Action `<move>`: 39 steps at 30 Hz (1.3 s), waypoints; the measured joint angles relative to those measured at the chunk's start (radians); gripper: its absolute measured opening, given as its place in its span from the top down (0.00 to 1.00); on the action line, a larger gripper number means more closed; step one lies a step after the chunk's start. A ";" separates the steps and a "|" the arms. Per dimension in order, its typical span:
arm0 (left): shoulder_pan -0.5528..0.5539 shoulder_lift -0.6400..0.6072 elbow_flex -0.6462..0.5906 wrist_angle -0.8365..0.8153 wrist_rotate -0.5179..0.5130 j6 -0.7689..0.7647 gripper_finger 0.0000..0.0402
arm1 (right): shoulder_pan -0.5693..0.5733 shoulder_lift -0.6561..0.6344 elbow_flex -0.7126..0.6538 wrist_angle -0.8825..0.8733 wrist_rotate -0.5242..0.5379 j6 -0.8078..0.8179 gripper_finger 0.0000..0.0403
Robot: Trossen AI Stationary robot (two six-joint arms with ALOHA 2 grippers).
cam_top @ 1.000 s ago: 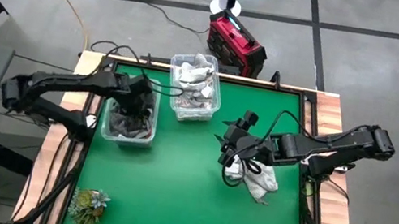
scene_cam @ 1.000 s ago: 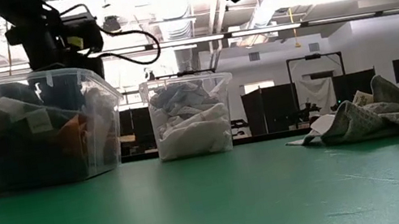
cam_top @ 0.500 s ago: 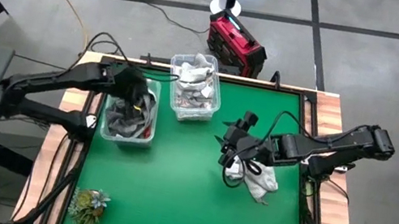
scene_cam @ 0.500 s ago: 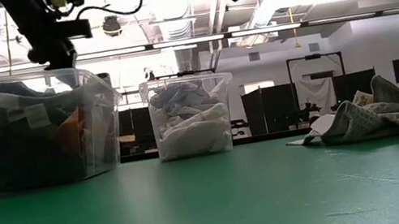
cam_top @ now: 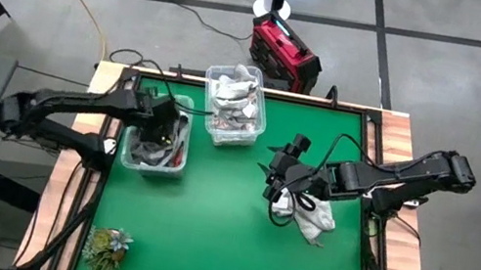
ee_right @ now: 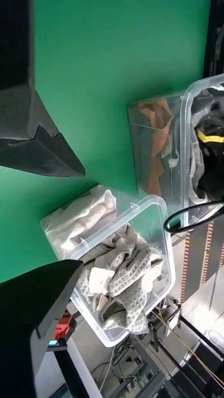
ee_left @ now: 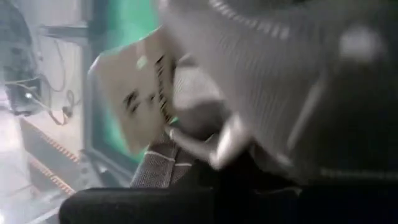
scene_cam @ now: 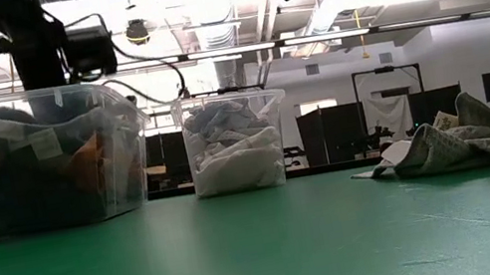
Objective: Sort towels by color in basket
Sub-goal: Put the gray towel into the left transparent bin, then put the light gray towel into the right transparent bin
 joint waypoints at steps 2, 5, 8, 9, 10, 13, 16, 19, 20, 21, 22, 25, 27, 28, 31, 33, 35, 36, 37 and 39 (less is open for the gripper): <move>0.000 0.022 -0.016 0.029 0.034 -0.002 1.00 | 0.000 0.000 0.000 0.000 0.000 0.000 0.36; 0.000 0.033 -0.015 0.056 0.071 0.006 1.00 | -0.002 0.000 0.000 0.000 0.000 -0.003 0.36; -0.001 0.031 0.007 0.049 0.082 0.014 1.00 | -0.002 0.000 0.000 0.000 0.000 -0.005 0.36; -0.001 0.025 0.017 0.039 0.086 0.013 1.00 | -0.002 0.000 0.000 0.000 0.000 -0.005 0.36; -0.002 0.019 0.029 0.023 0.088 0.013 1.00 | -0.002 0.000 0.000 0.000 0.000 -0.005 0.36; -0.003 -0.004 0.066 -0.023 0.090 0.013 1.00 | -0.002 0.000 0.000 0.000 0.000 -0.005 0.36; -0.010 -0.047 0.094 -0.025 0.100 0.021 1.00 | -0.002 0.000 0.000 0.000 0.000 -0.005 0.36; -0.014 -0.094 0.112 -0.025 0.103 0.032 1.00 | -0.002 0.000 0.000 0.000 0.000 -0.004 0.36; -0.014 -0.108 0.115 -0.025 0.103 0.032 1.00 | -0.002 0.000 0.000 0.000 0.000 -0.004 0.36; -0.014 -0.123 0.115 -0.026 0.103 0.033 1.00 | -0.002 0.000 0.000 0.000 0.000 -0.004 0.36; -0.013 -0.136 0.115 -0.029 0.103 0.032 1.00 | -0.002 0.000 0.000 0.000 0.000 -0.004 0.36; -0.013 -0.176 0.116 -0.060 0.102 0.040 1.00 | -0.002 0.000 0.000 0.000 0.000 -0.004 0.36; -0.013 -0.207 0.116 -0.077 0.102 0.039 1.00 | -0.002 0.000 0.000 0.000 0.000 -0.004 0.36; -0.013 -0.222 0.116 -0.080 0.102 0.038 1.00 | -0.002 0.000 0.000 0.000 0.000 -0.004 0.36; -0.014 -0.273 0.116 -0.071 0.101 0.032 1.00 | -0.002 0.000 0.000 0.000 0.000 -0.004 0.36; -0.014 -0.307 0.116 -0.044 0.099 0.031 1.00 | -0.002 0.000 0.000 0.000 0.000 -0.004 0.36; -0.022 -0.341 0.116 -0.012 0.100 0.024 1.00 | -0.002 0.000 0.000 -0.001 0.000 -0.005 0.36; -0.033 -0.358 0.116 0.010 0.115 0.017 1.00 | -0.002 0.000 0.000 -0.003 0.000 -0.005 0.36; -0.046 -0.375 0.116 0.038 0.147 0.012 1.00 | -0.002 0.000 0.000 -0.007 0.000 -0.005 0.36; -0.079 -0.406 0.116 0.092 0.261 0.006 1.00 | -0.001 0.000 0.000 -0.023 -0.001 -0.004 0.36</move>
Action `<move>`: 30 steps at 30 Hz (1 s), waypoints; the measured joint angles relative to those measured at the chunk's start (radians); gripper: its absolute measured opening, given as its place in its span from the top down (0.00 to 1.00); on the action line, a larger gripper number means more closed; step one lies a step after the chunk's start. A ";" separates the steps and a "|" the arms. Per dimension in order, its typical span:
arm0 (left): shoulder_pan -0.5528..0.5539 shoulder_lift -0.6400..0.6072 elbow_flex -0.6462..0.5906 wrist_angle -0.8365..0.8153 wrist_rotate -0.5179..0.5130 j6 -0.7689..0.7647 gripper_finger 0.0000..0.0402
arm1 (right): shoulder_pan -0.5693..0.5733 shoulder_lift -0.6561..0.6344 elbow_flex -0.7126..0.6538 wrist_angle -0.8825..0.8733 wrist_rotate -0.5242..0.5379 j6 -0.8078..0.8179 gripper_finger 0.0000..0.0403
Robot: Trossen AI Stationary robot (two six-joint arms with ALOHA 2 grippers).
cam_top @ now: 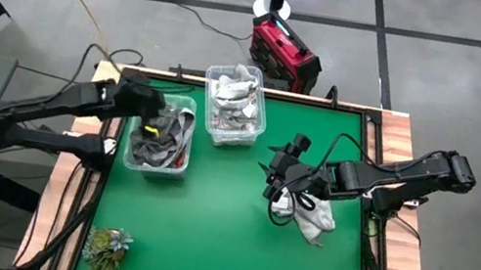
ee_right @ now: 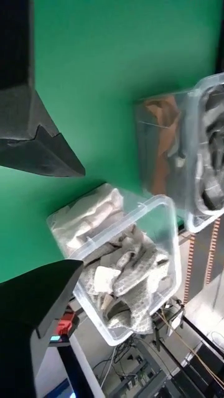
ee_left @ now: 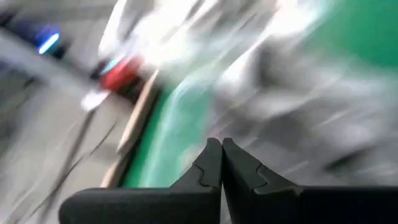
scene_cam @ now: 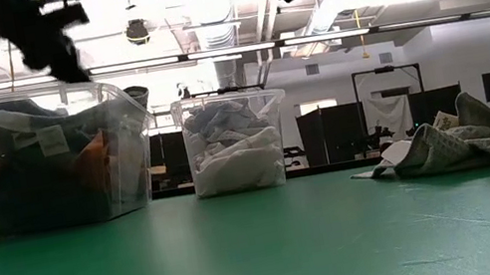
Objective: Sort towels by color in basket
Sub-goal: Put the light gray towel into the right transparent bin
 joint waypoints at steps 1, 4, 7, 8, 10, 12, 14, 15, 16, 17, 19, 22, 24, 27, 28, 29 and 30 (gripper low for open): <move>-0.020 -0.013 0.000 0.028 0.064 -0.002 1.00 | 0.003 0.000 0.000 -0.015 0.000 0.002 0.36; -0.084 -0.041 0.000 0.100 0.292 -0.032 1.00 | 0.017 0.000 0.000 -0.076 -0.042 0.032 0.36; -0.150 -0.050 -0.028 0.184 0.470 -0.094 1.00 | 0.023 0.007 0.000 -0.115 -0.163 0.097 0.36; -0.177 -0.050 -0.039 0.198 0.499 -0.119 1.00 | 0.023 0.016 0.001 -0.142 -0.200 0.130 0.36; -0.233 -0.043 -0.059 0.221 0.501 -0.140 1.00 | 0.028 0.039 0.001 -0.251 -0.277 0.200 0.36; -0.288 -0.038 -0.075 0.244 0.441 -0.131 1.00 | 0.030 0.069 -0.001 -0.392 -0.320 0.300 0.36; -0.341 -0.032 -0.078 0.267 0.323 -0.115 1.00 | 0.030 0.101 -0.001 -0.542 -0.341 0.426 0.36; -0.367 -0.029 -0.078 0.293 0.254 -0.107 1.00 | 0.030 0.118 -0.001 -0.604 -0.348 0.482 0.36; -0.391 -0.029 -0.078 0.321 0.187 -0.095 1.00 | 0.031 0.137 -0.001 -0.651 -0.358 0.526 0.36; -0.413 -0.029 -0.078 0.347 0.126 -0.083 1.00 | 0.036 0.160 -0.001 -0.678 -0.368 0.556 0.36; -0.454 -0.029 -0.078 0.406 0.029 -0.072 1.00 | 0.048 0.203 -0.001 -0.689 -0.391 0.580 0.36; -0.489 -0.033 -0.077 0.436 -0.011 -0.086 1.00 | 0.064 0.263 0.000 -0.673 -0.455 0.585 0.36; -0.505 -0.034 -0.077 0.425 -0.013 -0.112 1.00 | 0.068 0.305 -0.001 -0.677 -0.477 0.592 0.36; -0.524 -0.033 -0.077 0.367 -0.013 -0.154 1.00 | 0.057 0.352 -0.001 -0.674 -0.480 0.586 0.39; -0.529 -0.033 -0.077 0.355 -0.013 -0.165 1.00 | 0.052 0.365 -0.001 -0.666 -0.489 0.578 0.41; -0.533 -0.033 -0.077 0.352 -0.013 -0.178 1.00 | 0.046 0.373 -0.001 -0.653 -0.502 0.569 0.43; -0.537 -0.033 -0.077 0.356 -0.013 -0.189 1.00 | 0.039 0.380 -0.004 -0.631 -0.520 0.558 0.46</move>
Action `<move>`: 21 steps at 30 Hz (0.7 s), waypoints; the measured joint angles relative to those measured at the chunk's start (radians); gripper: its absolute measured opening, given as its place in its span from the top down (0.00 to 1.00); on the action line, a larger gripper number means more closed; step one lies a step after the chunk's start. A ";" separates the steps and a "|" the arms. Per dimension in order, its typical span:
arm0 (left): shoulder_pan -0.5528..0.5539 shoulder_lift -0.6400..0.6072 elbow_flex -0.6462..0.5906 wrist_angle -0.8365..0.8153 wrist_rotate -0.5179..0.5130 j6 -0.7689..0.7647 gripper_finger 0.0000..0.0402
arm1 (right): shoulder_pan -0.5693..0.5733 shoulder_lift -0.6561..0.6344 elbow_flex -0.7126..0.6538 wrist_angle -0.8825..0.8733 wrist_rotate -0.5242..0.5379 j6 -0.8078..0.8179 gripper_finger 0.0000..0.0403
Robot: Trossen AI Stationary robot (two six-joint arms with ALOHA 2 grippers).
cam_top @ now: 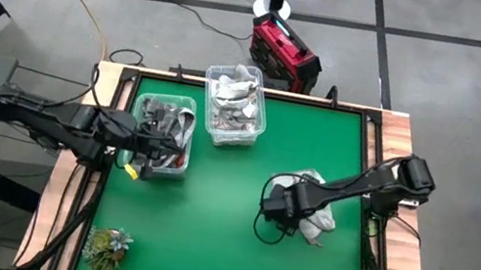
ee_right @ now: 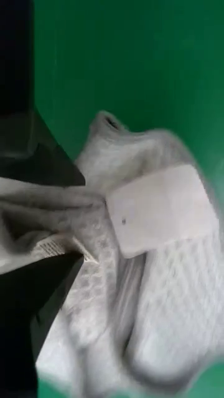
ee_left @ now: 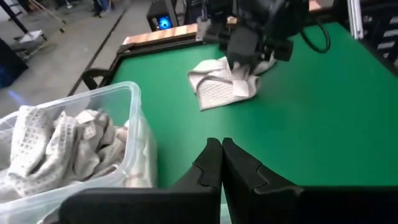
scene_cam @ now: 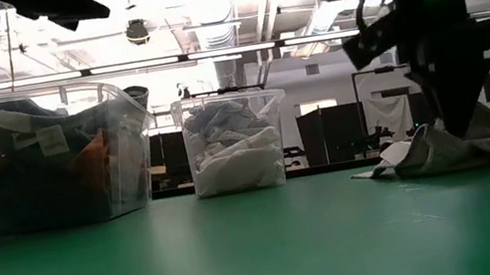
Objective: Sort towels by color in basket
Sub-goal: Put the light gray towel into the right transparent bin
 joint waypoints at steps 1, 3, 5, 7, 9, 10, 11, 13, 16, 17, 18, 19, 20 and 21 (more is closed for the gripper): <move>-0.005 0.000 0.000 0.013 0.000 -0.009 1.00 | -0.007 0.002 -0.006 0.027 -0.023 -0.017 0.49; -0.019 0.000 0.000 0.073 -0.001 -0.015 1.00 | -0.025 0.001 -0.031 0.092 -0.070 -0.045 0.56; -0.038 0.000 0.000 0.155 0.000 0.000 1.00 | -0.048 -0.005 -0.061 0.151 -0.108 -0.070 0.65; -0.059 0.000 0.000 0.247 0.000 0.041 1.00 | -0.068 -0.008 -0.076 0.167 -0.115 -0.093 0.76; -0.075 0.000 0.000 0.341 0.000 0.110 1.00 | -0.086 -0.016 -0.076 0.168 -0.115 -0.125 0.89; -0.081 0.000 0.000 0.395 0.000 0.149 1.00 | -0.095 -0.023 -0.075 0.179 -0.115 -0.148 0.94; -0.085 0.000 0.000 0.457 0.000 0.189 1.00 | -0.106 -0.034 -0.069 0.191 -0.113 -0.169 0.96; -0.087 0.004 0.000 0.602 0.000 0.268 1.00 | -0.135 -0.060 -0.043 0.201 -0.111 -0.207 0.95; -0.088 0.029 0.001 0.826 0.044 0.349 1.00 | -0.187 -0.117 0.016 0.223 -0.084 -0.281 0.94; -0.089 0.036 0.001 0.864 0.077 0.364 1.00 | -0.203 -0.138 0.035 0.241 -0.083 -0.309 0.95; -0.090 0.042 0.001 0.883 0.105 0.370 1.00 | -0.216 -0.160 0.055 0.269 -0.083 -0.340 0.95; -0.090 0.050 0.001 0.887 0.122 0.372 1.00 | -0.226 -0.181 0.073 0.307 -0.087 -0.374 0.96; -0.091 0.056 0.001 0.877 0.127 0.372 1.00 | -0.234 -0.205 0.090 0.346 -0.104 -0.415 0.96; -0.090 0.061 0.000 0.855 0.127 0.372 1.00 | -0.239 -0.230 0.105 0.389 -0.119 -0.459 0.96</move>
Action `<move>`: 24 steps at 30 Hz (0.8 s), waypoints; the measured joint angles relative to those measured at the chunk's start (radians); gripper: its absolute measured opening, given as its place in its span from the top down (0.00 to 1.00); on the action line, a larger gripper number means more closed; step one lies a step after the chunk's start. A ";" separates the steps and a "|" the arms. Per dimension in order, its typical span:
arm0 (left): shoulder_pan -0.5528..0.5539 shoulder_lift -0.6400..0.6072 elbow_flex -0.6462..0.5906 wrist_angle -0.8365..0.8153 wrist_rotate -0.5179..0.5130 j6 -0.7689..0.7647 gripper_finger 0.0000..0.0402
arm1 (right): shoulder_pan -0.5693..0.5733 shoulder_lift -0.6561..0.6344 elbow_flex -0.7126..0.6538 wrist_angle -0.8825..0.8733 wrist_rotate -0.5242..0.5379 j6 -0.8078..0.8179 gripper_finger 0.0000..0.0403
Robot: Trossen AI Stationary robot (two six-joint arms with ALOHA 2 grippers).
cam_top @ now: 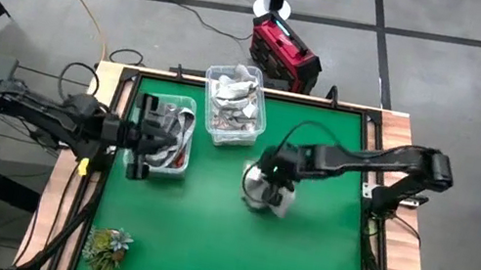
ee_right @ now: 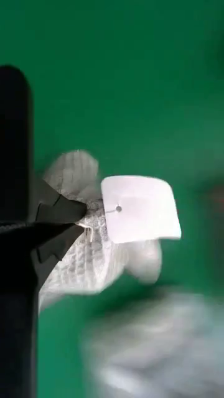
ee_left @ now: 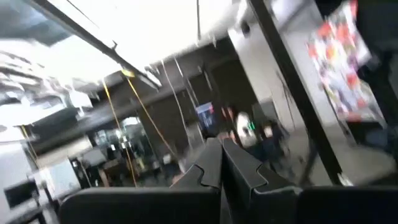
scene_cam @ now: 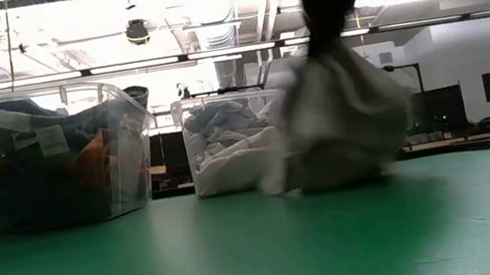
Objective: Sort towels by color in basket
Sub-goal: Put the light gray towel into the right transparent bin
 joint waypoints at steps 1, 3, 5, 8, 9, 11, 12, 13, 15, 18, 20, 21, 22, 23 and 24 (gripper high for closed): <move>0.000 0.003 -0.010 -0.010 -0.003 0.000 1.00 | -0.002 -0.024 0.014 0.055 -0.009 -0.045 0.96; 0.000 0.008 -0.040 -0.008 -0.036 0.001 1.00 | -0.008 -0.067 0.036 0.181 -0.011 -0.134 0.96; 0.000 0.008 -0.079 0.047 -0.090 0.010 1.00 | -0.025 -0.102 0.048 0.312 0.006 -0.218 0.95; 0.001 -0.009 -0.145 0.147 -0.174 0.028 1.00 | -0.061 -0.138 0.060 0.509 0.115 -0.337 0.95; 0.001 -0.016 -0.165 0.189 -0.190 0.037 1.00 | -0.074 -0.146 0.061 0.571 0.154 -0.379 0.95; 0.001 -0.030 -0.192 0.261 -0.194 0.053 1.00 | -0.105 -0.153 0.062 0.699 0.192 -0.458 0.95; 0.001 -0.042 -0.199 0.273 -0.194 0.059 1.00 | -0.121 -0.153 0.062 0.757 0.192 -0.489 0.95; 0.001 -0.056 -0.208 0.272 -0.194 0.064 1.00 | -0.137 -0.152 0.062 0.807 0.193 -0.515 0.95; 0.001 -0.077 -0.222 0.268 -0.195 0.080 1.00 | -0.171 -0.140 0.062 0.884 0.193 -0.564 0.95; 0.001 -0.105 -0.244 0.250 -0.217 0.122 1.00 | -0.232 -0.114 0.062 0.939 0.214 -0.613 0.95; 0.001 -0.122 -0.248 0.243 -0.251 0.149 1.00 | -0.280 -0.091 0.062 0.980 0.223 -0.621 0.95; 0.001 -0.130 -0.248 0.240 -0.273 0.157 1.00 | -0.303 -0.078 0.062 0.996 0.221 -0.624 0.95; 0.001 -0.138 -0.248 0.234 -0.300 0.165 1.00 | -0.326 -0.063 0.062 1.014 0.212 -0.624 0.95; 0.002 -0.147 -0.248 0.224 -0.326 0.176 1.00 | -0.347 -0.047 0.062 1.026 0.194 -0.624 0.95; 0.002 -0.152 -0.248 0.213 -0.352 0.186 1.00 | -0.366 -0.028 0.062 1.037 0.175 -0.624 0.95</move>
